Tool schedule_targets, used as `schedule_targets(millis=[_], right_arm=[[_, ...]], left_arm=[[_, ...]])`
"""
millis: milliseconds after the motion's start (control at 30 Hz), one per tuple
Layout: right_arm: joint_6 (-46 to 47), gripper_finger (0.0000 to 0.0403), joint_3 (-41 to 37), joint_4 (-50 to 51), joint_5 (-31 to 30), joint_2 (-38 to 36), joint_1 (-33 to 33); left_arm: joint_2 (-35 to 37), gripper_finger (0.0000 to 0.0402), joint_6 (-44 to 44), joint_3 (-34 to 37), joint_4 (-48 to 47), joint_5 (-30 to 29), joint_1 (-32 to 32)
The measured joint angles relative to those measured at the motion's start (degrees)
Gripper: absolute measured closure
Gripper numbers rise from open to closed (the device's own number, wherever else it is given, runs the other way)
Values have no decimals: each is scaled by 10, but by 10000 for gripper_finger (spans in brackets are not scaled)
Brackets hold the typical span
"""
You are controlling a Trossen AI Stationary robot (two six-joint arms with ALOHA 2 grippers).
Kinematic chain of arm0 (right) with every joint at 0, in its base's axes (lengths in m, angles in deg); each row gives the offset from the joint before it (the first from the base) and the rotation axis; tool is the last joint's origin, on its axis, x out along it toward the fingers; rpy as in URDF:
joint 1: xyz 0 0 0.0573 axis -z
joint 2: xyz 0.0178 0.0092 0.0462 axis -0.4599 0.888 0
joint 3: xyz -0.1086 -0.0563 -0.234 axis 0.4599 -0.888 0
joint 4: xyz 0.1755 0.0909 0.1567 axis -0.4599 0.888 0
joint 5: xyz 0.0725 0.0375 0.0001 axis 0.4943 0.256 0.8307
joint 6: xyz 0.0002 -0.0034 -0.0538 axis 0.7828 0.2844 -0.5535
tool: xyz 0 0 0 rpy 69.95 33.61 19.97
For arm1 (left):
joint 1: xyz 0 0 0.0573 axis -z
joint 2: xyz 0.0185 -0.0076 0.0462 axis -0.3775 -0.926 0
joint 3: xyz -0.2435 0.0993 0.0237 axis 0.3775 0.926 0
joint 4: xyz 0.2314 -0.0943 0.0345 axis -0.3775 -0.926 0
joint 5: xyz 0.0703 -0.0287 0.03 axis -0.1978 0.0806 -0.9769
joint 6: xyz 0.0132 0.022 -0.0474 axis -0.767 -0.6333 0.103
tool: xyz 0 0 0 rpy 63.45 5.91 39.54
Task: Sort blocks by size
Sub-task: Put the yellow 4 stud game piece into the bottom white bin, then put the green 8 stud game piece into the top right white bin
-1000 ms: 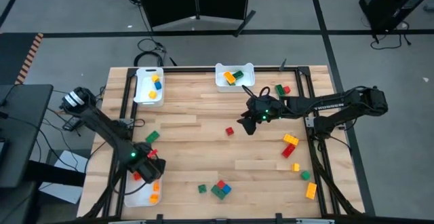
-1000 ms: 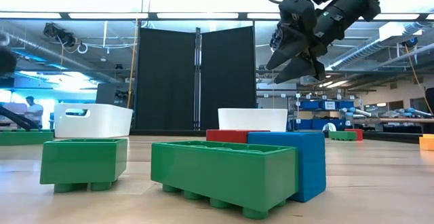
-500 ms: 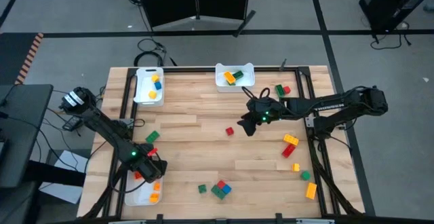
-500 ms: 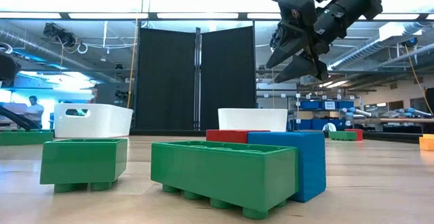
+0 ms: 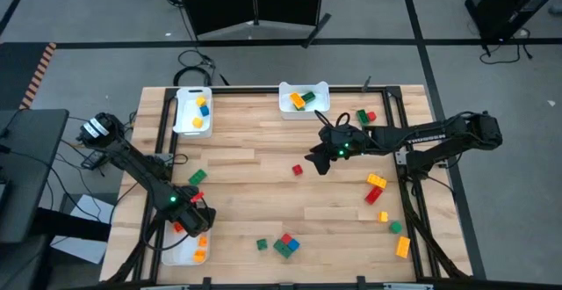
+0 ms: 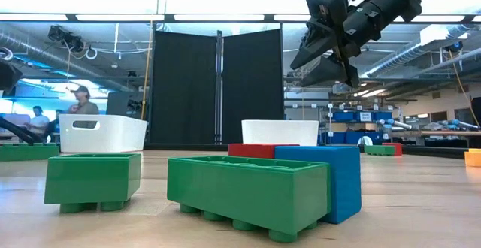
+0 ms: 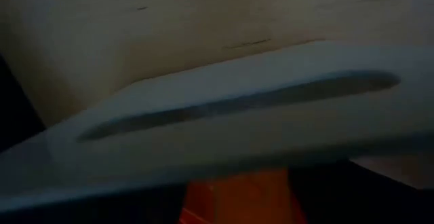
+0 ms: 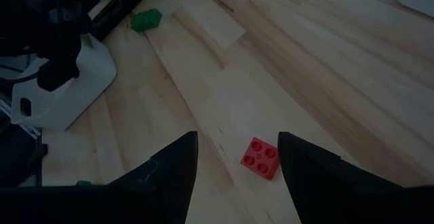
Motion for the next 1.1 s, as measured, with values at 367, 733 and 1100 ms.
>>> schedule_targets(millis=[367,733,1100], right_arm=[[-5,188,0,0,-2,0,0],[-6,188,0,1,-2,0,0],[4,188,0,0,2,0,0]], left_arm=[[-1,104,-14,-16,-10,18,0],[-1,104,-29,-118,-135,16,0],[0,104,-235,-253,-254,-131,0]])
